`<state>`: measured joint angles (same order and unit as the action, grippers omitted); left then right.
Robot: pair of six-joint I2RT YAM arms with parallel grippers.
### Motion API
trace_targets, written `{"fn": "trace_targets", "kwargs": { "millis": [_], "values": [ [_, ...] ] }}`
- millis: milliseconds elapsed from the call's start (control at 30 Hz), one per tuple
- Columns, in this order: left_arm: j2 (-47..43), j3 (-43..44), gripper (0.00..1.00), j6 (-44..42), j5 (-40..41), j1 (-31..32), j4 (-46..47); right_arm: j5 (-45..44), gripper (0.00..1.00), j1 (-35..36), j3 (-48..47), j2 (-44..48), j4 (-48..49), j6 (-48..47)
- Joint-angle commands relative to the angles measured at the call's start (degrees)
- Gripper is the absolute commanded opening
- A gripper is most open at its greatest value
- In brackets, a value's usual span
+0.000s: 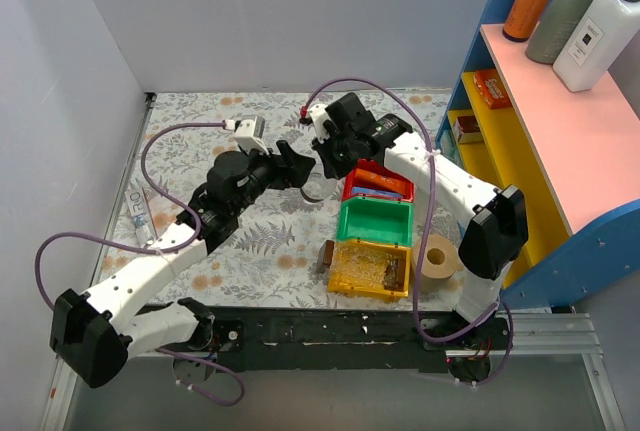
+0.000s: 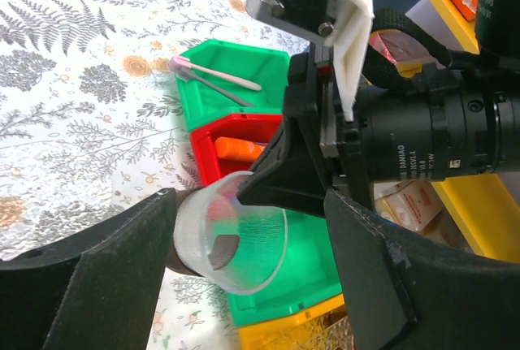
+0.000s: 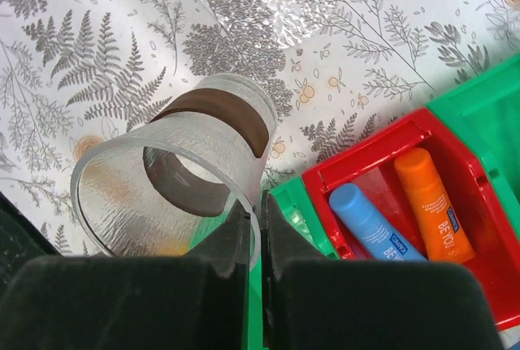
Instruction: Prepare toiletry sets of a toothbrush and toothpaste on the tray
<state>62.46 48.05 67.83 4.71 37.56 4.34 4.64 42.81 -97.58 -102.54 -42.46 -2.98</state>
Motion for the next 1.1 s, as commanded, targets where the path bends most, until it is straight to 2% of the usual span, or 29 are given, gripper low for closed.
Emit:
{"fn": "trace_targets", "kwargs": {
  "millis": [0,133,367,633,800,1067],
  "values": [
    [-2.2,0.2,0.73,-3.6,-13.9,-4.5,-7.8,5.6,0.01,-0.3,-5.8,-0.7,-0.5,-6.1],
    [0.7,4.2,0.72,-6.5,-16.1,-5.6,-15.8,8.1,0.01,-0.3,-7.3,-1.8,-1.9,-9.2],
    [3.7,6.1,0.72,-7.4,-17.4,-6.0,-18.4,10.1,0.01,-0.3,-9.4,-3.4,-3.9,-12.0],
    [7.2,5.4,0.55,-5.8,-14.6,-6.1,-17.2,11.2,0.01,0.0,-9.2,-3.7,-4.1,-12.0],
    [7.7,4.2,0.47,-3.1,-14.4,-6.0,-12.7,10.9,0.01,0.6,-9.2,-4.3,-4.2,-12.0],
    [10.1,3.0,0.33,-2.2,-14.9,-6.0,-12.2,10.8,0.01,1.4,-9.6,-5.2,-4.2,-12.0]
  ]
}}
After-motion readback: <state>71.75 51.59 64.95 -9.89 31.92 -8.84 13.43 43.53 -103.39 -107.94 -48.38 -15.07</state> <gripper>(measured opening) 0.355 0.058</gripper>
